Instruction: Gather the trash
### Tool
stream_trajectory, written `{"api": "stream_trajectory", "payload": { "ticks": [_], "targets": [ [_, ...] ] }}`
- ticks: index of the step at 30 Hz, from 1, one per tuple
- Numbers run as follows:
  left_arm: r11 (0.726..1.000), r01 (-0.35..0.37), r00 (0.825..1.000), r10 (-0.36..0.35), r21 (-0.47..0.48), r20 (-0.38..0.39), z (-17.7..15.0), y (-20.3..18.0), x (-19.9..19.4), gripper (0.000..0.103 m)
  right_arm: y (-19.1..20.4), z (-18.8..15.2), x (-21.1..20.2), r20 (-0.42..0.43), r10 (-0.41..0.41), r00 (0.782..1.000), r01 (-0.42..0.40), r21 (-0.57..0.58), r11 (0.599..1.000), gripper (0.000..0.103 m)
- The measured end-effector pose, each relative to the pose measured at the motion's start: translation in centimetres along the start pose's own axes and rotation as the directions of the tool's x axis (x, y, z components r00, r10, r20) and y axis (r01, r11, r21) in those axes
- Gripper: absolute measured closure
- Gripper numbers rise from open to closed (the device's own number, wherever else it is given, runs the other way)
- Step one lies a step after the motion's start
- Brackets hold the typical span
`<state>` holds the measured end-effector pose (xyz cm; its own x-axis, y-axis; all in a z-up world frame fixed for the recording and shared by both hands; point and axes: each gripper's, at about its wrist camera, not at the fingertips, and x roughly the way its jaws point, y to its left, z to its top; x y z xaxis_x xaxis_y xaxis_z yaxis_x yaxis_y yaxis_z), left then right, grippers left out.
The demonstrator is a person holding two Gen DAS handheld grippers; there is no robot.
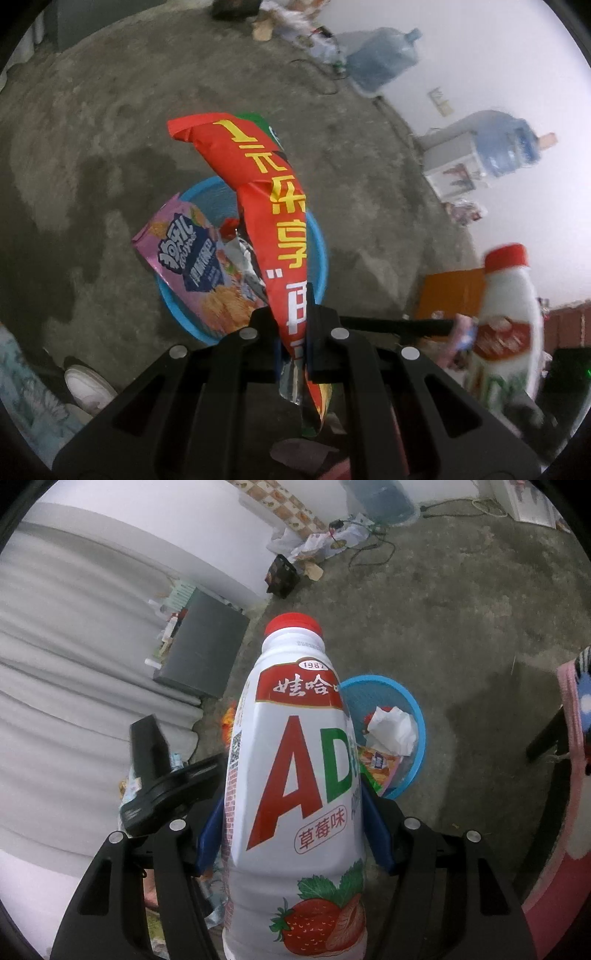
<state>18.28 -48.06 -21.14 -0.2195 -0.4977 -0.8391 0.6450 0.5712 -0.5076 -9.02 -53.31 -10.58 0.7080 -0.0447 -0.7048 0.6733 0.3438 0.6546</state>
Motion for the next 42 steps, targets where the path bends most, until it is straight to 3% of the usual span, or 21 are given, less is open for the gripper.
{"api": "stream_trajectory", "payload": {
  "ticks": [4,9,12,19,22,23,24,27,28,29,33,36,42],
  "targets": [
    [0.998,-0.054,0.998,0.053,-0.037,-0.03,0.8,1.4,3.0,0.082,-0.6,0.8,1.9,-0.017,-0.023,1.0,0.023,0.01,1.0,0.039],
    [0.994,-0.056,0.997,0.051,-0.097,-0.055,1.0,2.5,3.5,0.058,0.2,1.4,4.2,-0.037,-0.053,0.998,0.053,0.008,0.999,0.039],
    [0.994,-0.048,0.998,0.044,-0.1,-0.041,1.4,2.1,2.6,0.053,1.0,1.5,5.0,-0.042,-0.075,0.996,0.074,-0.024,0.997,0.039],
    [0.99,-0.099,0.992,0.106,-0.101,0.065,1.4,1.4,-6.3,0.047,2.5,3.0,8.6,-0.063,-0.184,0.981,0.176,-0.112,0.978,0.039],
    [0.992,-0.104,0.989,0.111,-0.066,0.102,0.7,1.2,-10.9,0.042,2.0,3.6,12.5,-0.079,-0.255,0.964,0.243,-0.135,0.961,0.038],
    [0.993,-0.107,0.986,0.112,-0.048,0.121,0.2,1.2,-13.0,0.041,1.7,3.8,14.1,-0.099,-0.271,0.957,0.256,-0.142,0.956,0.029],
    [0.994,-0.103,0.984,0.107,-0.032,0.145,-0.6,1.1,-15.1,0.039,1.0,3.9,16.7,-0.14,-0.296,0.945,0.276,-0.146,0.95,0.021],
    [0.995,-0.096,0.975,0.092,0.011,0.2,-3.1,1.5,-20.5,0.035,-1.7,2.9,22.7,-0.271,-0.365,0.891,0.335,-0.153,0.93,0.021],
    [0.994,-0.103,0.972,0.096,0.022,0.215,-4.0,1.7,-22.1,0.035,-2.4,2.5,23.3,-0.282,-0.374,0.884,0.349,-0.136,0.927,0.021],
    [0.993,-0.113,0.965,0.1,0.041,0.243,-5.4,2.0,-24.2,0.034,-2.8,2.3,23.2,-0.276,-0.37,0.887,0.351,-0.115,0.929,0.021],
    [0.983,-0.163,0.929,0.124,0.084,0.35,-9.8,3.1,-29.6,0.03,-3.7,1.9,20.4,-0.239,-0.256,0.937,0.256,-0.03,0.966,0.021],
    [0.974,-0.21,0.888,0.153,0.086,0.433,-13.5,4.3,-32.8,0.029,-3.5,2.2,17.5,-0.185,-0.263,0.947,0.259,-0.044,0.965,0.021],
    [0.971,-0.235,0.819,0.18,0.032,0.545,-20.1,6.5,-37.5,0.024,-0.4,2.9,10.8,-0.082,-0.251,0.964,0.242,-0.104,0.965,0.021]
  ]
}}
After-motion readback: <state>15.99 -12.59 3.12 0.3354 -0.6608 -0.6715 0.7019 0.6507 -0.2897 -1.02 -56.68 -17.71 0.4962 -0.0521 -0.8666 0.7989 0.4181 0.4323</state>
